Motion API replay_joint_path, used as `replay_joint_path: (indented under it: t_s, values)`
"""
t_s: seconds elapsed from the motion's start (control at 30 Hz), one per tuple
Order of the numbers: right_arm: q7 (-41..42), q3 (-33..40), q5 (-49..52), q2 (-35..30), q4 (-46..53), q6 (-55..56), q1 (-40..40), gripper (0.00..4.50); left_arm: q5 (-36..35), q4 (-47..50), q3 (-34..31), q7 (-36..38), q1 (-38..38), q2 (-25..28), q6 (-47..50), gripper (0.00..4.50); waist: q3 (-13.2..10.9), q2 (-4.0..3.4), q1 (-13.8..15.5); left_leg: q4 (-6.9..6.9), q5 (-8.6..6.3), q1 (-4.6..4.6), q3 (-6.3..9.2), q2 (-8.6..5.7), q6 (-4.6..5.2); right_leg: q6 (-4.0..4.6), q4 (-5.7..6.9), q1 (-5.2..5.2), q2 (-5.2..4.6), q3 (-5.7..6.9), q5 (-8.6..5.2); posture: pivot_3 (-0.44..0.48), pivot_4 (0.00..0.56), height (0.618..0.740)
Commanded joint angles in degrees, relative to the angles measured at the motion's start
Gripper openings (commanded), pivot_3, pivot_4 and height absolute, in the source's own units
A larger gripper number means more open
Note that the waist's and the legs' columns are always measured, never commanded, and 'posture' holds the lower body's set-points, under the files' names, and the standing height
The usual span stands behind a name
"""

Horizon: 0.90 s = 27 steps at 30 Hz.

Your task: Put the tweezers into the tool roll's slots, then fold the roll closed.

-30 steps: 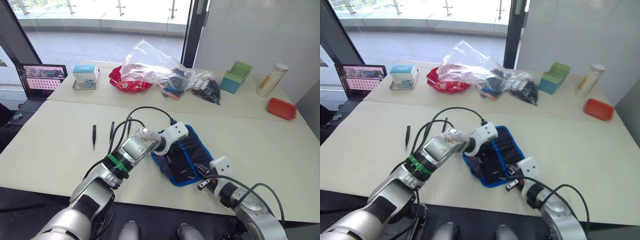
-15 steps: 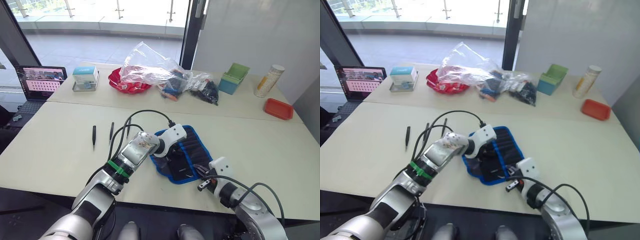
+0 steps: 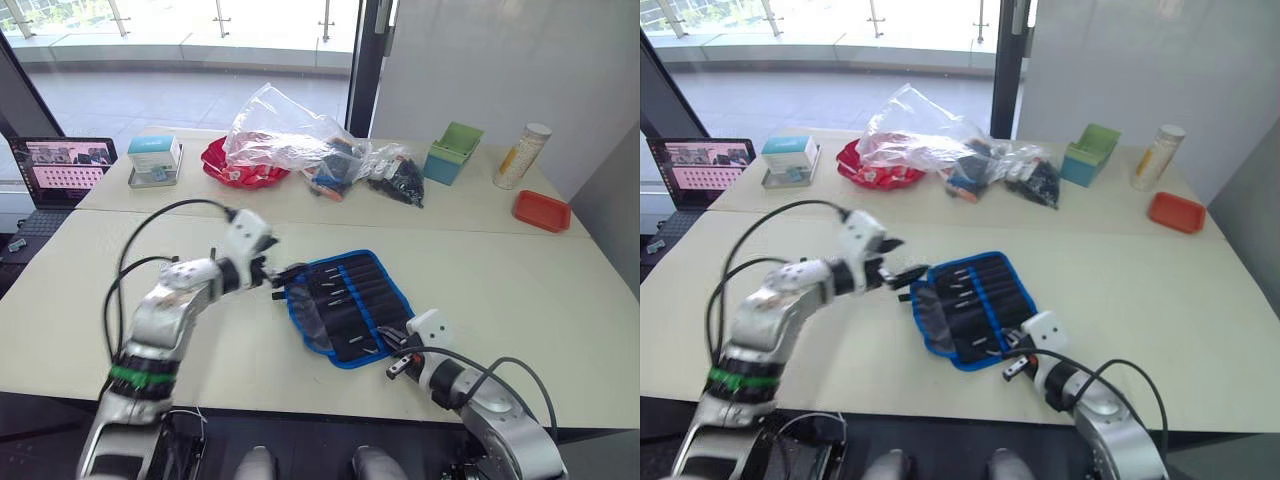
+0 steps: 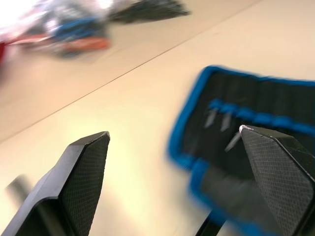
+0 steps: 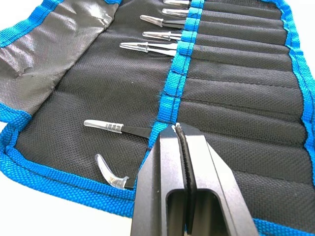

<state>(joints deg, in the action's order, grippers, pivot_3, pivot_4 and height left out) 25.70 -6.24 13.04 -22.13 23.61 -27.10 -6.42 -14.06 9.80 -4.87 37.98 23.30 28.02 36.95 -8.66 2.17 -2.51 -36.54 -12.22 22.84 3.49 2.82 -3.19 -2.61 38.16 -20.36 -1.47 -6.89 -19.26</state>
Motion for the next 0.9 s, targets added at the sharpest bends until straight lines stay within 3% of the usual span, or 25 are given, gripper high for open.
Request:
replay_joint_path:
  t_s: [0.03,0.1,0.2,0.47,0.6,0.9]
  values:
    - [1.5,-2.3,-0.4,-0.6,-3.5,-2.8,-0.9,0.00,-3.9,8.3,-6.0,-3.3,-4.4,-0.5,2.3,4.49,0.0,0.08,0.1,0.00,0.00,0.00,0.00,0.00,0.00,0.00,-0.04,0.04,-0.01,0.01,0.00,0.000,0.150,0.723]
    - [2.0,-2.2,-0.2,-1.0,-3.9,-2.7,-0.6,0.00,-4.3,12.6,-9.5,-5.6,-10.0,-0.9,2.6,4.49,0.0,0.08,0.1,0.00,0.00,-0.01,-0.01,0.00,-0.01,0.00,-0.07,0.05,-0.03,0.02,0.00,0.000,0.150,0.723]
    - [3.4,-2.4,-0.3,-1.6,-5.2,-2.6,0.5,0.00,-6.2,18.1,-19.9,-12.6,-18.9,-5.0,3.5,4.49,0.0,0.08,-0.5,0.15,-0.03,-0.09,-0.12,0.05,-0.03,0.00,-0.06,0.02,-0.07,0.00,0.00,0.000,0.150,0.723]
    - [5.3,-1.0,0.7,-2.6,-6.0,-3.3,2.4,0.00,-5.7,30.8,-26.1,-23.5,-35.5,-13.2,3.9,4.49,0.2,0.40,0.2,0.20,-0.03,-0.21,-0.13,-0.02,-0.07,0.02,-0.16,0.15,-0.17,0.02,0.01,0.000,0.150,0.723]
    - [5.9,-0.6,0.9,-3.1,-6.2,-3.0,1.9,0.00,-6.2,36.5,-26.1,-26.2,-42.4,-17.5,3.5,4.49,0.2,0.41,0.1,0.22,-0.04,-0.20,-0.13,-0.01,-0.08,0.03,-0.16,0.13,-0.16,0.02,0.00,0.000,0.150,0.723]
    - [6.4,-0.5,1.4,-3.6,-4.8,-3.0,0.1,0.00,-4.6,38.5,-22.2,-27.2,-49.8,-18.2,1.9,4.49,0.2,0.39,-0.3,0.22,-0.06,-0.16,-0.26,-0.01,-0.10,0.09,-0.47,0.15,-0.15,-0.07,-0.05,0.000,0.150,0.723]
